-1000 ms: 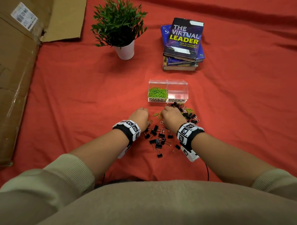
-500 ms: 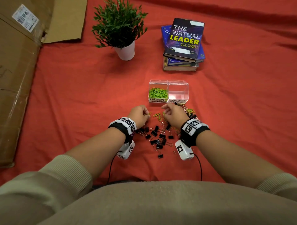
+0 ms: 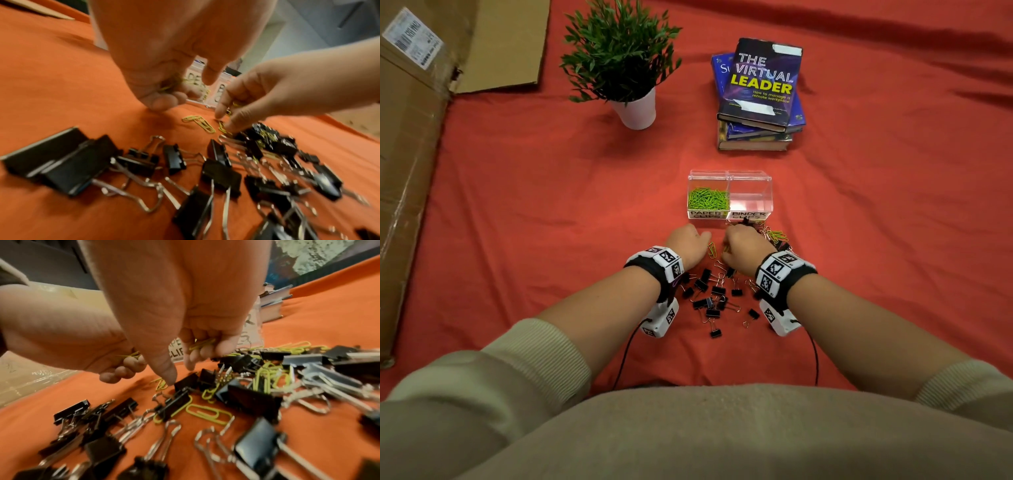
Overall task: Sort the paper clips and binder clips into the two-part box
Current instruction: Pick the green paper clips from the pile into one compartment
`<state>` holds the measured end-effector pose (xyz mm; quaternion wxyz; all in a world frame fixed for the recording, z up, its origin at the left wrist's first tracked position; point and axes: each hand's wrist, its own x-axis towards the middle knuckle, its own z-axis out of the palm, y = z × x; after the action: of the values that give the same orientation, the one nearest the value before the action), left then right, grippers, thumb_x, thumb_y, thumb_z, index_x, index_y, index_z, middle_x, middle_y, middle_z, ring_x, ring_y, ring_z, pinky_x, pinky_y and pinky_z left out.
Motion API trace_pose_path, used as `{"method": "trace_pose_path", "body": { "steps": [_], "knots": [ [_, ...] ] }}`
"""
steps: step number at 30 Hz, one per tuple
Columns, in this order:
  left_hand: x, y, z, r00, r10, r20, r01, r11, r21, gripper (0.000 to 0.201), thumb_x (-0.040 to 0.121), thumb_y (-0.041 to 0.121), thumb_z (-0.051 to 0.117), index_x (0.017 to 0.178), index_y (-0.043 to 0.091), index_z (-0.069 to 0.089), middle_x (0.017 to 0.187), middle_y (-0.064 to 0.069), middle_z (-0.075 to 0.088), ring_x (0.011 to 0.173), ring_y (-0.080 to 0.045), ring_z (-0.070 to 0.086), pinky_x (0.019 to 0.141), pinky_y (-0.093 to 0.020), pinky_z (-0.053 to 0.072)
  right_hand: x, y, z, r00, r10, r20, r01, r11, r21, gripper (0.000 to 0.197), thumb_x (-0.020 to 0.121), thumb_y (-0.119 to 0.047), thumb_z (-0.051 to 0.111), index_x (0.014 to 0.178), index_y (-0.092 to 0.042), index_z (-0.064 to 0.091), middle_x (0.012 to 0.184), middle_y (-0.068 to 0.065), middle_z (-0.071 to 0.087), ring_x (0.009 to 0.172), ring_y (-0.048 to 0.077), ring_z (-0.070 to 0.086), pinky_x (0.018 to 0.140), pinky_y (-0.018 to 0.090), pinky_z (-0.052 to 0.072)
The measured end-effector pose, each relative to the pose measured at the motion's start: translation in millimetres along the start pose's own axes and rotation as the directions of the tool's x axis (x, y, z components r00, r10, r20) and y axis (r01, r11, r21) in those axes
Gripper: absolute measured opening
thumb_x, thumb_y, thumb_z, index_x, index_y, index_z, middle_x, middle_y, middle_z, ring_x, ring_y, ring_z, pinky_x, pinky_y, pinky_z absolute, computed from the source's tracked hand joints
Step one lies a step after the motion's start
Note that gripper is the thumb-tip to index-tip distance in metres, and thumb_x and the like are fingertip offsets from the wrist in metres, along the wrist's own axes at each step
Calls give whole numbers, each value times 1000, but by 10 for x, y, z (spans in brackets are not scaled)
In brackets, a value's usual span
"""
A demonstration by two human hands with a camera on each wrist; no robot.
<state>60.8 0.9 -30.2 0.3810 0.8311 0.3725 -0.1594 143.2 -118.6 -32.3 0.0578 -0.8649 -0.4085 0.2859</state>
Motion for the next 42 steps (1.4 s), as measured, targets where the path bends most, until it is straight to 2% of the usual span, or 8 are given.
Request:
{"method": "trace_pose_path", "body": {
  "steps": [4, 8, 21, 26, 29, 32, 38, 42],
  "knots": [
    [6, 17, 103, 998, 50, -49, -36, 969, 246, 43, 87, 44, 57, 104, 4, 53, 97, -13, 64, 87, -30, 60, 64, -32, 42, -64, 30, 71, 999, 25, -42, -30, 993, -110, 46, 87, -31, 59, 119, -1, 46, 119, 17, 53, 112, 33, 50, 93, 40, 43],
    [14, 18, 149, 989, 127, -70, -86, 902, 423, 56, 85, 44, 62, 116, 1, 47, 114, -17, 59, 106, -35, 57, 82, -38, 47, -86, 21, 107, 997, -12, -75, 2, 990, -138, 47, 86, -32, 60, 120, -4, 44, 120, 15, 52, 113, 32, 49, 95, 41, 43],
    [12, 38, 192, 985, 174, -7, -137, 798, 587, 27, 92, 11, 48, 115, -2, 50, 119, -19, 58, 111, -36, 56, 86, -41, 46, -71, -62, 148, 996, -93, 14, 93, 950, -298, 32, 91, -13, 48, 120, 2, 51, 123, 18, 55, 115, 33, 50, 96, 40, 41],
    [42, -5, 258, 990, 144, -8, -103, 748, 655, 31, 93, 15, 48, 118, -2, 47, 122, -19, 55, 114, -35, 54, 88, -41, 46, -54, -56, -97, 999, 27, 23, -29, 996, 79, 15, 89, -18, 49, 83, -5, 55, 83, 14, 54, 77, 27, 55, 67, 34, 46],
    [54, 13, 234, 997, 80, -11, -56, 781, 622, 38, 91, 21, 53, 120, -1, 46, 125, -18, 54, 117, -34, 52, 92, -40, 44, 53, -64, -398, 993, 82, -85, -44, 924, 381, 16, 87, -19, 52, 75, -9, 53, 69, 7, 54, 62, 20, 49, 55, 28, 40],
    [69, 26, 204, 998, 64, 9, -56, 800, 597, 45, 88, 26, 58, 122, -1, 45, 127, -18, 53, 118, -35, 52, 94, -40, 43, 234, -133, -709, 981, 35, -191, 28, 947, 319, 8, 84, -17, 55, 81, -9, 55, 76, 9, 59, 69, 21, 52, 61, 31, 42],
    [65, 11, 158, 997, 37, 62, -67, 808, 585, 48, 91, 25, 55, 129, -3, 42, 131, -19, 50, 123, -34, 48, 98, -40, 42, 566, -236, -772, 991, -83, -103, 84, 996, 8, 19, 85, -9, 53, 101, -2, 60, 100, 19, 66, 93, 34, 62, 76, 35, 49],
    [66, -12, 158, 995, 44, 89, -89, 798, 596, 48, 92, 24, 53, 129, -3, 41, 132, -19, 49, 124, -35, 47, 99, -40, 41, 504, -174, -767, 983, -111, -144, 127, 987, 103, 29, 85, -7, 53, 113, -7, 62, 108, 14, 67, 99, 29, 62, 84, 32, 48]
  ]
}}
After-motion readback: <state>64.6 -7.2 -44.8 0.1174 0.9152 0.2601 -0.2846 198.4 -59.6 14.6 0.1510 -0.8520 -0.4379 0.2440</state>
